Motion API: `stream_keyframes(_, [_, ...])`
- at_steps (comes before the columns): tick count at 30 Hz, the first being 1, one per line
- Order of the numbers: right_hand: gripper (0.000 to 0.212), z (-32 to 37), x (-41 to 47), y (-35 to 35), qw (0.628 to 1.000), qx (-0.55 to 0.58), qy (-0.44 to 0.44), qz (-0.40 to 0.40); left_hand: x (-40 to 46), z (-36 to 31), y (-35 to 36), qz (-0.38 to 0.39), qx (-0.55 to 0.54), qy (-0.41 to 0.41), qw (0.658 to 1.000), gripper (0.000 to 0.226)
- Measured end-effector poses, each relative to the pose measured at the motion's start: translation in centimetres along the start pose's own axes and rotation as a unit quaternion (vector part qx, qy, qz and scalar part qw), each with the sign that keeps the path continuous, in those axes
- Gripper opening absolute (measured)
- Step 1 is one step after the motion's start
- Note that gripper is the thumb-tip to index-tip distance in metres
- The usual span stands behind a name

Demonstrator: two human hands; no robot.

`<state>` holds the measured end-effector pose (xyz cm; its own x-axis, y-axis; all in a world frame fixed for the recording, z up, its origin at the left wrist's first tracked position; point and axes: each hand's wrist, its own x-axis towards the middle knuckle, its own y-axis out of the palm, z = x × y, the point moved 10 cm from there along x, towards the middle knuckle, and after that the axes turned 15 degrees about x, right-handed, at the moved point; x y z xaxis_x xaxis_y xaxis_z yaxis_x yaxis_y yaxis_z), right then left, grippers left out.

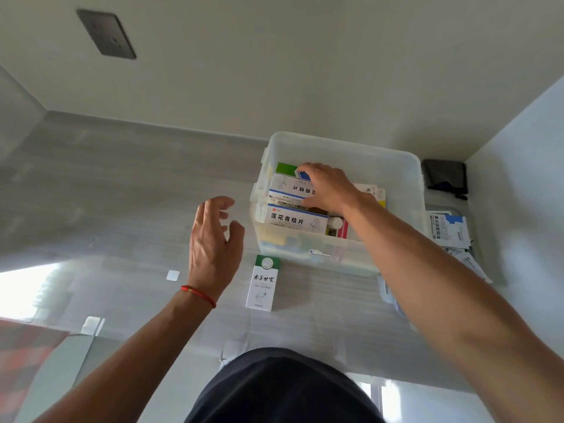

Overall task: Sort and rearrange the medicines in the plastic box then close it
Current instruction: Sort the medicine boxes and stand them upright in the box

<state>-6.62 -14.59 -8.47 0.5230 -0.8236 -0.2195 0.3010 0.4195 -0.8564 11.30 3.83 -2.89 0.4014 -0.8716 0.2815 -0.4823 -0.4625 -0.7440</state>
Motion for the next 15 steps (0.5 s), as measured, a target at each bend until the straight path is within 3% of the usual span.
stream_keyframes(3, [0.078,0.2,-0.6,-2.1,0.998,0.019,-0.007,-0.051,-1.5,1.9,0.8,0.024,0.005,-0.035,0.999,0.033])
stream_keyframes(7, [0.092,0.7,-4.9,-6.3,0.976,0.178,-0.023,-0.127,-3.6,4.1,3.2,0.093,0.04,-0.064,0.993,0.033])
stream_keyframes(11, [0.101,3.9,-11.9,-6.1,0.884,0.462,-0.062,0.022,-6.3,4.6,8.0,0.253,0.101,-0.032,0.962,0.037])
stream_keyframes(15, [0.086,6.6,-17.8,-2.6,0.867,0.468,-0.082,0.153,-7.9,5.4,11.0,0.347,0.142,-0.022,0.927,0.047])
